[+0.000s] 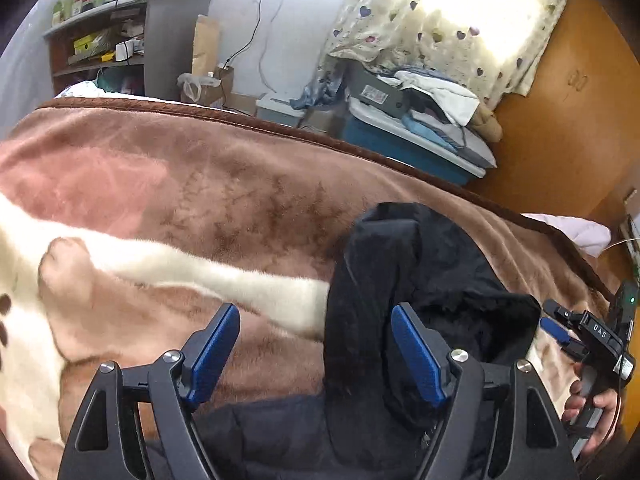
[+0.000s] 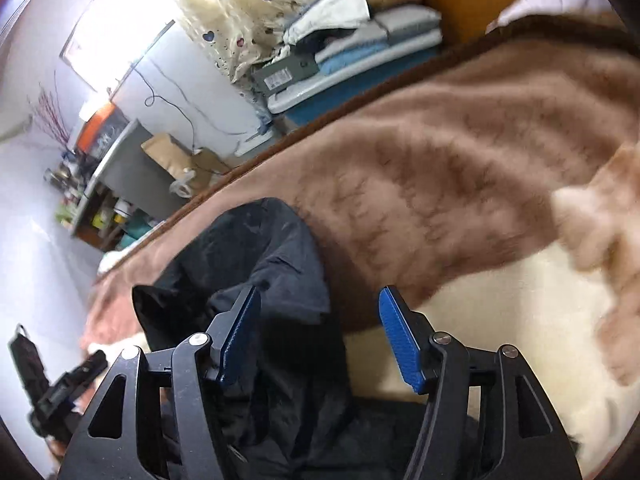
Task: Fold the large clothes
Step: 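Grasp the jacket hem with the left tool while the right tool grasps the hem too, then lift the hem with both tools and fold it over toward the collar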
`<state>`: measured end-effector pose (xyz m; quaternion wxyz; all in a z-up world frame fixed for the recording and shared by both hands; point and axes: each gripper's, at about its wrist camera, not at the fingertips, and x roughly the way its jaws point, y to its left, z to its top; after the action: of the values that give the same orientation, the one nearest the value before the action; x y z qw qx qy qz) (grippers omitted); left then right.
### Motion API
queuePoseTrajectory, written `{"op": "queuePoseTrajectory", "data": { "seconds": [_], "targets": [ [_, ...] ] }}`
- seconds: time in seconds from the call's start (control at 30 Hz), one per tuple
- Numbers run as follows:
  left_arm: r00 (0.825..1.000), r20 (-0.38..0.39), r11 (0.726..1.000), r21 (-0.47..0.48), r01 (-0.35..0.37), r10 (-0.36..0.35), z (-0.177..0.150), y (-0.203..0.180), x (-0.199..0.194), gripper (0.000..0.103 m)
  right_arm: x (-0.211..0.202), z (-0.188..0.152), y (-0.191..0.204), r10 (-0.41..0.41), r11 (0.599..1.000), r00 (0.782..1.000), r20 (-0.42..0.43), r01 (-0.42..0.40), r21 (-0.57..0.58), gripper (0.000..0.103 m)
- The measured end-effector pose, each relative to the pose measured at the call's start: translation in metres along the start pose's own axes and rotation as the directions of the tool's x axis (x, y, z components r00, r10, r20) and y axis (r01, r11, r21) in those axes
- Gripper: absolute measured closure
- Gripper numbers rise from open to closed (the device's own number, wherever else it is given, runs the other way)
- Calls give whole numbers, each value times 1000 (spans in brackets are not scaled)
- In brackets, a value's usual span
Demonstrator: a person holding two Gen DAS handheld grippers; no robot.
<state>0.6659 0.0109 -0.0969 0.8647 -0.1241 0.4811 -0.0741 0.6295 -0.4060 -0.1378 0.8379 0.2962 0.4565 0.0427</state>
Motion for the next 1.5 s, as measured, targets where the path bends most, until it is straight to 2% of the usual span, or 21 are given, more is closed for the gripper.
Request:
{"op": "queuePoseTrajectory", "data": {
  "seconds": [0.03,0.07,0.13,0.23,0.4,0.47,0.5,0.57,0.63,0.67,0.73,0.77,0.83,0.9,0.97,1.07,1.27,1.4,1.5],
  "targets": [
    [1000,-4,1000,2,-7,7,1,0,5,25,15,1,-7,33,999,998,-47,-32,29,41],
    [1000,-14,1000,8,-21,21,3,-1,12,25,22,3,-9,28,999,997,-74,-25,40,41],
    [999,-31,1000,-8,-26,26,7,-1,21,25,37,0,-18,27,998,996,-90,-21,65,41],
    [999,-44,999,-33,-15,13,17,-3,34,25,47,-8,-19,87,995,988,-126,-82,50,41],
    [999,-39,998,-60,-15,13,37,-10,53,25,61,-18,-18,-4,999,984,-179,-4,-47,41],
    [998,-55,998,-52,-35,32,43,-13,65,25,65,-20,-20,-14,999,982,-190,4,-48,48],
    [996,-76,997,-63,-52,47,46,-13,72,25,68,-21,-21,-21,999,979,-204,12,-46,59],
    [988,-145,996,-73,-59,48,47,-13,91,25,70,-23,-18,-29,998,976,-217,17,-58,67],
    [982,-176,994,-73,-77,63,43,-16,103,25,70,-24,-10,-73,993,973,-219,50,-107,73],
    [981,-187,995,-66,-73,59,42,-18,107,29,71,-24,-7,-84,990,972,-219,56,-128,74],
    [972,-226,997,-29,-73,64,36,-23,116,59,71,-23,3,-114,980,971,-211,75,-183,80],
    [967,-238,995,-10,-98,93,33,-25,120,86,71,-23,5,-128,977,969,-211,86,-195,81],
    [962,-241,992,24,-126,128,25,-27,121,97,69,-25,9,-144,969,970,-198,97,-227,84],
    [967,-218,991,49,-121,129,19,-28,115,103,64,-28,15,-167,957,972,-169,118,-265,85],
    [973,-192,991,61,-121,131,15,-27,104,103,58,-30,18,-188,948,972,-142,141,-286,86],
    [985,-144,995,37,-89,94,11,-18,79,103,47,-32,22,-205,936,973,-108,163,-312,87],
    [994,-92,997,57,-54,59,-2,-14,38,103,14,-49,37,-222,896,975,-9,201,-396,88],
    [998,-19,993,98,-63,65,-21,-16,-4,103,-16,-68,45,-226,860,972,60,228,-457,88],
    [999,35,996,84,-32,29,-36,-9,-34,103,-32,-85,58,-221,820,968,116,249,-516,88]
  ]
}}
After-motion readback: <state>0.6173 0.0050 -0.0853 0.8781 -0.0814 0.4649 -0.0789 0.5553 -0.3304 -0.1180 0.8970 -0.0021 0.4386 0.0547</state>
